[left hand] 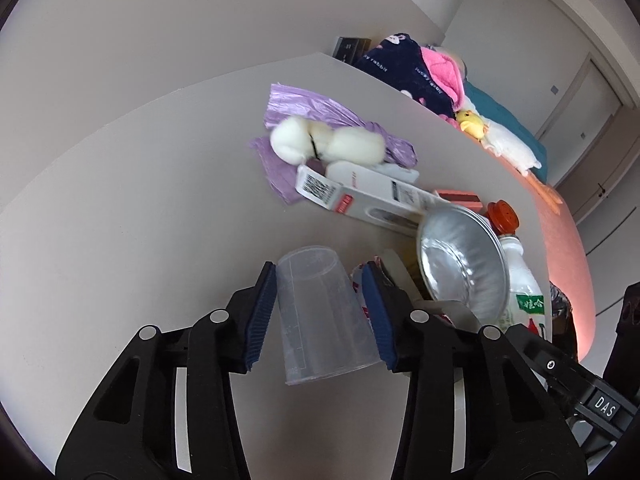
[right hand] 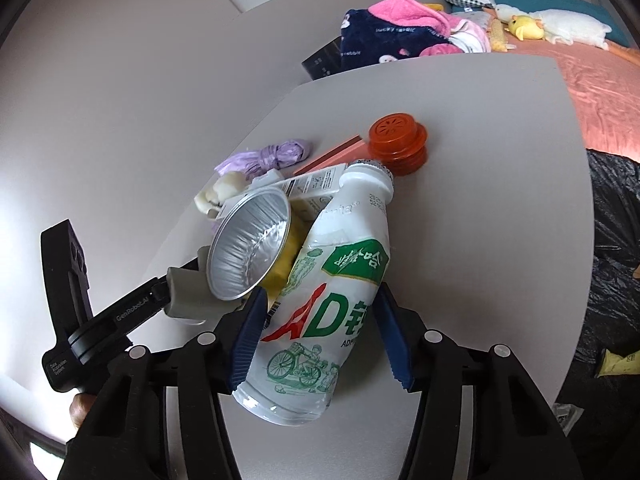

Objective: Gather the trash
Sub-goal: 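Grasp the clear cup with the left gripper while the right grasps the white AD bottle, then carry cup and bottle over the black trash bag and open both grippers, then move the left gripper to the red-and-white paper box and grasp it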

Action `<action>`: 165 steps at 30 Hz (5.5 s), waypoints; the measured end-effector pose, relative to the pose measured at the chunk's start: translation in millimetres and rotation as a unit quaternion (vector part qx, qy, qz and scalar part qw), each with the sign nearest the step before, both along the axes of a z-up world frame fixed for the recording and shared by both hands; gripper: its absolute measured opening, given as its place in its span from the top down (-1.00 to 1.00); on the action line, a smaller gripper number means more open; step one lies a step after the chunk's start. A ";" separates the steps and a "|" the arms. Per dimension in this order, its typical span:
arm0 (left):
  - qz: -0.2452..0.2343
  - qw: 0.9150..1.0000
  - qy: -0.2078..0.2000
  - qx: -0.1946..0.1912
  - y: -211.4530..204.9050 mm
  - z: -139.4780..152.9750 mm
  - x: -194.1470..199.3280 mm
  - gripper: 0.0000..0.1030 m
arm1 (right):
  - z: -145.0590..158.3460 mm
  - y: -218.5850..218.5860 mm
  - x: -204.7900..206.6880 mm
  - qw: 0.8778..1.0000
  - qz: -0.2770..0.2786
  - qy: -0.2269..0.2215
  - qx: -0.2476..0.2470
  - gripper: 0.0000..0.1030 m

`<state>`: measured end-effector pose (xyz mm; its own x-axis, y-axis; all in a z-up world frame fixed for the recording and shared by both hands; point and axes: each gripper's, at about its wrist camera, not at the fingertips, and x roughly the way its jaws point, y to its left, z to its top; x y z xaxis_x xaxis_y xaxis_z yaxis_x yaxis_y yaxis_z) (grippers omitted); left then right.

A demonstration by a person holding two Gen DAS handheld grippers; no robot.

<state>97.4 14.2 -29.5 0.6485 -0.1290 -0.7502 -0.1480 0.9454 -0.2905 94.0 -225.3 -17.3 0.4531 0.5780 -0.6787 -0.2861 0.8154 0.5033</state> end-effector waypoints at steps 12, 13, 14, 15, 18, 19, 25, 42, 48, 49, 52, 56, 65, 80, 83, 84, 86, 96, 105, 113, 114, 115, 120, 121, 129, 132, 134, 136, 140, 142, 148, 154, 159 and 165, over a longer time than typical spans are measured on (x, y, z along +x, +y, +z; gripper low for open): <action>0.017 0.999 -0.014 -0.023 15.5 11.6 -10.5 0.30 | 26.6 6.5 -19.0 0.997 0.014 -0.063 -0.030 0.45; 0.018 0.999 -0.017 -0.025 16.7 13.6 -11.8 0.30 | 28.1 4.8 -18.6 0.997 0.011 -0.064 -0.029 0.45; 0.018 0.999 -0.019 -0.027 17.4 15.7 -12.8 0.30 | 30.3 2.7 -18.1 0.997 0.008 -0.066 -0.029 0.45; 0.018 0.999 -0.022 -0.028 17.8 18.2 -13.8 0.30 | 32.1 0.8 -17.3 0.997 0.005 -0.068 -0.028 0.45; 0.016 0.999 -0.031 -0.029 16.3 26.1 -16.5 0.30 | 39.1 -7.4 -18.0 0.997 -0.006 -0.075 -0.024 0.45; 0.015 0.999 -0.034 -0.030 14.9 29.1 -18.2 0.30 | 41.0 -10.4 -18.9 0.997 -0.009 -0.076 -0.023 0.45; 0.008 0.998 -0.055 -0.037 5.7 47.4 -24.5 0.30 | 52.1 -26.7 -24.3 0.996 -0.025 -0.087 -0.019 0.45; -0.082 0.992 -0.091 -0.036 -76.0 83.1 -16.9 0.30 | 80.7 -96.1 -44.9 0.987 -0.100 -0.124 -0.029 0.45; -0.114 0.989 -0.089 -0.043 -107.9 83.5 -10.2 0.30 | 83.0 -120.8 -49.9 0.983 -0.128 -0.125 -0.034 0.45; -0.120 0.988 -0.088 -0.044 -113.4 83.5 -9.4 0.30 | 83.6 -124.7 -50.6 0.983 -0.132 -0.125 -0.035 0.45; -0.138 0.986 -0.087 -0.045 -130.3 84.1 -7.9 0.30 | 84.6 -136.1 -53.3 0.981 -0.145 -0.126 -0.038 0.45; -0.162 0.982 -0.083 -0.045 -152.5 84.6 -4.7 0.30 | 85.7 -152.3 -56.5 0.978 -0.162 -0.127 -0.040 0.45; -0.203 0.975 -0.077 -0.049 -195.6 83.6 0.2 0.30 | 86.7 -186.3 -62.9 0.972 -0.195 -0.124 -0.044 0.44; -0.287 0.954 -0.043 -0.071 -261.3 71.5 7.5 0.29 | 86.0 -239.1 -76.7 0.960 -0.251 -0.117 -0.051 0.44; -0.315 0.945 -0.015 -0.089 -273.2 64.2 11.8 -0.19 | 87.9 -253.0 -78.8 0.951 -0.279 -0.114 -0.061 0.22; -0.308 0.947 -0.008 -0.088 -275.3 62.3 13.8 -0.88 | 88.7 -258.3 -80.3 0.946 -0.295 -0.114 -0.066 0.03; -0.299 0.950 -0.014 -0.091 -276.4 60.6 14.6 -0.87 | 90.1 -269.2 -84.7 0.935 -0.326 -0.119 -0.072 -0.33; -0.300 0.947 -0.004 -0.110 -269.0 55.6 13.6 -0.87 | 84.5 -277.1 -86.1 0.935 -0.331 -0.113 -0.062 -0.39; -0.272 0.957 -0.022 -0.096 -249.1 59.3 7.8 -0.87 | 85.1 -256.6 -82.0 0.942 -0.308 -0.118 -0.069 -0.41; -0.244 0.966 -0.038 -0.080 -222.5 63.3 6.6 -0.87 | 83.7 -232.3 -75.5 0.950 -0.281 -0.117 -0.074 -0.41; -0.239 0.967 -0.039 -0.079 -218.4 63.7 5.9 -0.87 | 83.7 -228.3 -74.5 0.951 -0.276 -0.118 -0.075 -0.42; -0.236 0.968 -0.041 -0.078 -214.7 64.1 5.9 -0.87 | 83.9 -224.8 -73.3 0.952 -0.272 -0.118 -0.075 -0.42; -0.214 0.973 -0.050 -0.068 -194.7 67.0 1.2 -0.87 | 82.7 -204.3 -67.5 0.958 -0.248 -0.121 -0.079 -0.46; -0.210 0.974 -0.051 -0.065 -190.9 67.6 0.1 -0.87 | 82.3 -200.5 -66.5 0.959 -0.244 -0.121 -0.079 -0.47; -0.181 0.981 -0.057 -0.038 -162.7 66.7 -6.9 -0.87 | 77.8 -169.2 -57.7 0.968 -0.209 -0.117 -0.077 -0.53; -0.172 0.983 -0.056 -0.033 -151.2 64.8 -8.1 -0.87 | 76.3 -157.3 -54.7 0.971 -0.196 -0.118 -0.077 -0.54; -0.164 0.984 -0.056 -0.031 -143.3 63.7 -9.0 -0.87 | 75.4 -149.4 -52.4 0.972 -0.188 -0.118 -0.079 -0.55; -0.155 0.986 -0.057 -0.029 -134.8 62.9 -10.4 -0.87 | 73.7 -142.4 -49.2 0.973 -0.181 -0.116 -0.079 -0.55; -0.144 0.988 -0.054 -0.024 -119.9 59.6 -11.4 -0.87 | 70.4 -128.4 -43.4 0.976 -0.167 -0.112 -0.081 -0.56; -0.137 0.989 -0.053 -0.021 -112.6 58.1 -11.1 -0.87 | 68.8 -121.9 -41.3 0.977 -0.160 -0.111 -0.084 -0.57; -0.116 0.992 -0.048 -0.008 -88.8 52.1 -14.6 -0.87 | 64.9 -104.4 -34.3 0.980 -0.144 -0.109 -0.083 -0.61; -0.096 0.994 -0.042 0.002 -68.9 45.0 -13.4 -0.87 | 60.7 -87.7 -25.4 0.982 -0.128 -0.105 -0.085 -0.61; -0.080 0.996 -0.027 0.016 -55.4 33.4 -8.2 -0.87 | 56.2 -79.3 -16.5 0.984 -0.119 -0.099 -0.087 -0.61; -0.068 0.998 -0.005 0.015 -42.7 18.1 3.0 -0.87 | 49.3 -68.2 -4.2 0.986 -0.109 -0.090 -0.087 -0.61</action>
